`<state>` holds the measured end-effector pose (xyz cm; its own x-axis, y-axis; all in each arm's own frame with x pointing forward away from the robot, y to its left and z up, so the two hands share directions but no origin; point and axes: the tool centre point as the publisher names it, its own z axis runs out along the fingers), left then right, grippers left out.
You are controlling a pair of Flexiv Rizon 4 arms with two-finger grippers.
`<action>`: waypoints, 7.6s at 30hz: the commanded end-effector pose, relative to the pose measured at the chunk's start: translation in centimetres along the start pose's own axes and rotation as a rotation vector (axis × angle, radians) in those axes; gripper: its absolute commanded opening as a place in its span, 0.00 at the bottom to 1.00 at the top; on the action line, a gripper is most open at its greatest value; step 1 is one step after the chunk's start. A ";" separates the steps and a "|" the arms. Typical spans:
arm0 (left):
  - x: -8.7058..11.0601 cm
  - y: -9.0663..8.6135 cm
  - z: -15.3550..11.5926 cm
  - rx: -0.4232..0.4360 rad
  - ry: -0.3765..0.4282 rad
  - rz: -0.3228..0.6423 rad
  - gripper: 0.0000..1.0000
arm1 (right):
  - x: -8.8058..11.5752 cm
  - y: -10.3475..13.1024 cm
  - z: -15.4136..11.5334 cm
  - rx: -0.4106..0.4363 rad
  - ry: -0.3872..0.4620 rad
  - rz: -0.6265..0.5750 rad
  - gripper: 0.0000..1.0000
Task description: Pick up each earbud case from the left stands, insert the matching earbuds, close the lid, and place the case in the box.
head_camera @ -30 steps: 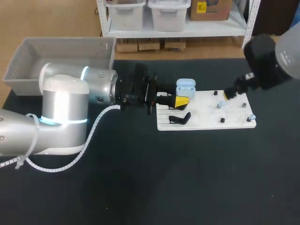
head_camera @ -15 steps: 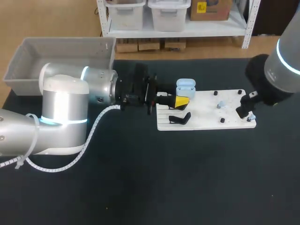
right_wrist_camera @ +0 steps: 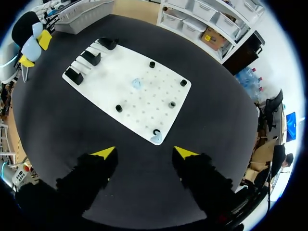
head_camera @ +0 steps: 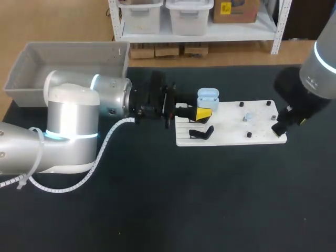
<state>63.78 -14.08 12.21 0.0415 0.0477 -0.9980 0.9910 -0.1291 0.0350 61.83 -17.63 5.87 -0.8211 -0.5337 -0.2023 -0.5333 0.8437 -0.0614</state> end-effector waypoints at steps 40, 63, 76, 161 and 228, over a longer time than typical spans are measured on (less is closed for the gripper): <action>0.0 -0.2 0.0 -0.007 -0.002 0.003 0.00 | -0.7 -2.4 4.9 0.022 0.006 -0.027 0.46; 0.0 -0.2 0.0 -0.007 -0.002 0.003 0.00 | -0.8 -2.3 5.5 0.009 0.011 -0.035 0.24; 0.0 -0.2 0.0 -0.007 -0.002 0.003 0.00 | -0.6 -1.7 4.9 0.010 0.009 -0.041 0.00; 0.6 -1.4 1.0 -0.030 -0.028 0.067 0.00 | -9.8 12.5 -9.7 0.095 0.175 0.973 0.00; 1.9 -0.7 1.3 -0.043 0.010 0.059 0.00 | -12.8 15.7 -8.3 0.167 0.192 1.261 0.00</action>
<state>63.02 -15.14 10.30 0.0992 0.0528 -0.9937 0.9912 -0.0927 0.0941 61.88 1.54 15.69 -0.7608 0.6454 -0.0682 0.6486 0.7598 -0.0454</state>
